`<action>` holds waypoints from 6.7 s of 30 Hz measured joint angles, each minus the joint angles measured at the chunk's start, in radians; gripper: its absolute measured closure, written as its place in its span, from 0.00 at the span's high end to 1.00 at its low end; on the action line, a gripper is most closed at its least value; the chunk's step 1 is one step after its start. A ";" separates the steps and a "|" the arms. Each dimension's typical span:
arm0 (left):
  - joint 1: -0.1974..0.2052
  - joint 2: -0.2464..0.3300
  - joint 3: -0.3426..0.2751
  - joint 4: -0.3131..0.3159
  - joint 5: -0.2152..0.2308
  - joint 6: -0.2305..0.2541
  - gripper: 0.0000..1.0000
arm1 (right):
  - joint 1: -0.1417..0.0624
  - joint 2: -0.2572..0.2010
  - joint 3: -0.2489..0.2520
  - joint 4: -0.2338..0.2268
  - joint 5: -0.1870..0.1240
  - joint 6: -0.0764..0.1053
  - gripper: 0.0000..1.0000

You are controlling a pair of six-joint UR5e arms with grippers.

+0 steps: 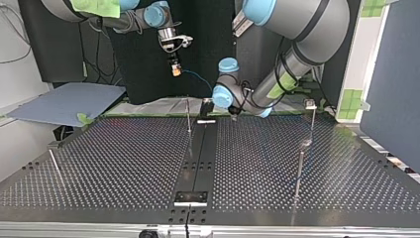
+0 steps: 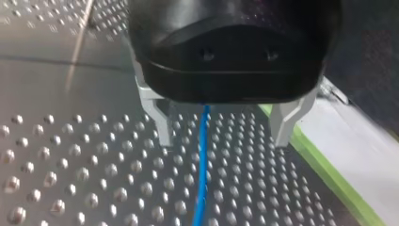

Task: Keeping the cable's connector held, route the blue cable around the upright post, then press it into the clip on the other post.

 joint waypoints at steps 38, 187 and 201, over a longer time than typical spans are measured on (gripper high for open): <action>-0.045 -0.035 0.000 -0.090 0.347 -0.306 0.99 | -0.024 -0.003 -0.001 0.001 -0.042 0.002 0.00; -0.094 -0.123 0.000 0.289 0.316 -0.310 0.02 | -0.260 -0.100 -0.238 0.315 -0.092 -0.017 0.00; -0.075 -0.124 0.001 0.293 0.366 -0.298 0.02 | -0.283 -0.098 -0.251 0.314 -0.086 -0.021 0.00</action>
